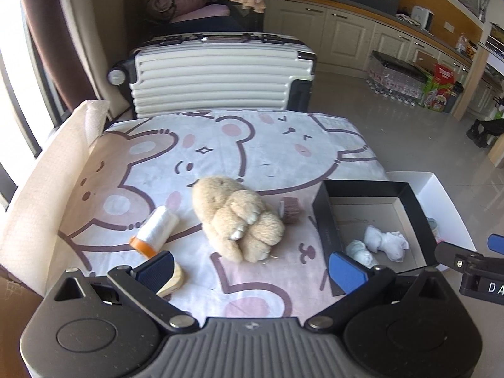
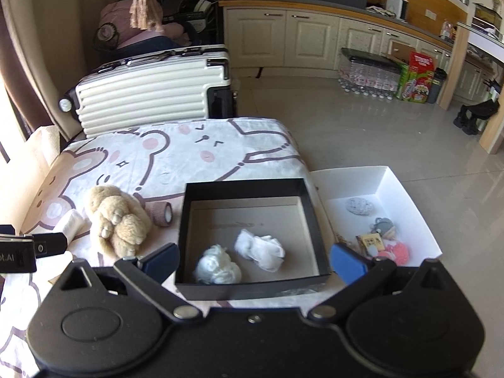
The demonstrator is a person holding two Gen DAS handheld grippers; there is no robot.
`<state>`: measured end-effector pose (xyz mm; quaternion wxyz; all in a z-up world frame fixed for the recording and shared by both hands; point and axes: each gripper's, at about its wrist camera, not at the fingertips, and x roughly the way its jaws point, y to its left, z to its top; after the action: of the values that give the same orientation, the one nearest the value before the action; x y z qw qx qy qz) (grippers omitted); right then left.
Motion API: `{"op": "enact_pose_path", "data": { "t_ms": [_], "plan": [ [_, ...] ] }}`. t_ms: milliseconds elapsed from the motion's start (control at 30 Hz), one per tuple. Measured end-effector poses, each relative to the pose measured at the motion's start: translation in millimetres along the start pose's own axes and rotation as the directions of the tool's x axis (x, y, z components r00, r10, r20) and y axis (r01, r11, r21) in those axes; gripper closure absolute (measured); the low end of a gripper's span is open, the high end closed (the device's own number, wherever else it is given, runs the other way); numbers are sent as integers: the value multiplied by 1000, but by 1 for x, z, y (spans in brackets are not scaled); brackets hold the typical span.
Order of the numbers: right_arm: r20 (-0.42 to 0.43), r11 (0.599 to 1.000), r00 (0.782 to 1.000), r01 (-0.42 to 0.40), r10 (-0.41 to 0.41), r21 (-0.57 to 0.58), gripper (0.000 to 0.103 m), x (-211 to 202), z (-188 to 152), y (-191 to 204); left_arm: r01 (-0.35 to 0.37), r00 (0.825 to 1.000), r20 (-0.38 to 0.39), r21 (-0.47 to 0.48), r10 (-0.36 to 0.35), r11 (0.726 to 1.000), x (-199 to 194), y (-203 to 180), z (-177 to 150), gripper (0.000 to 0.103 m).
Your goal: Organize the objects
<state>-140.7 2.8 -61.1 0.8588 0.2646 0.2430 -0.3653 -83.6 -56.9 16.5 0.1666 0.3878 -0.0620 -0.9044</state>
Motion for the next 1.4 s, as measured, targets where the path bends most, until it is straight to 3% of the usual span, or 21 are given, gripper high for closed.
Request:
{"op": "enact_pose_path", "data": {
  "t_ms": [567,1067,1400],
  "plan": [
    [9,999,999,-41,41,-15,0,6,8,61,-101,995,1,-80,102,992,-19,61,-9,0],
    [27,999,999,-46,46,2,0,8,12,91,-139,990,19,-114,142,984,-33,88,-15,0],
    [43,1000,999,-20,20,11,0,7,14,91,-142,989,25,-112,145,984,-31,85,-12,0]
  ]
}}
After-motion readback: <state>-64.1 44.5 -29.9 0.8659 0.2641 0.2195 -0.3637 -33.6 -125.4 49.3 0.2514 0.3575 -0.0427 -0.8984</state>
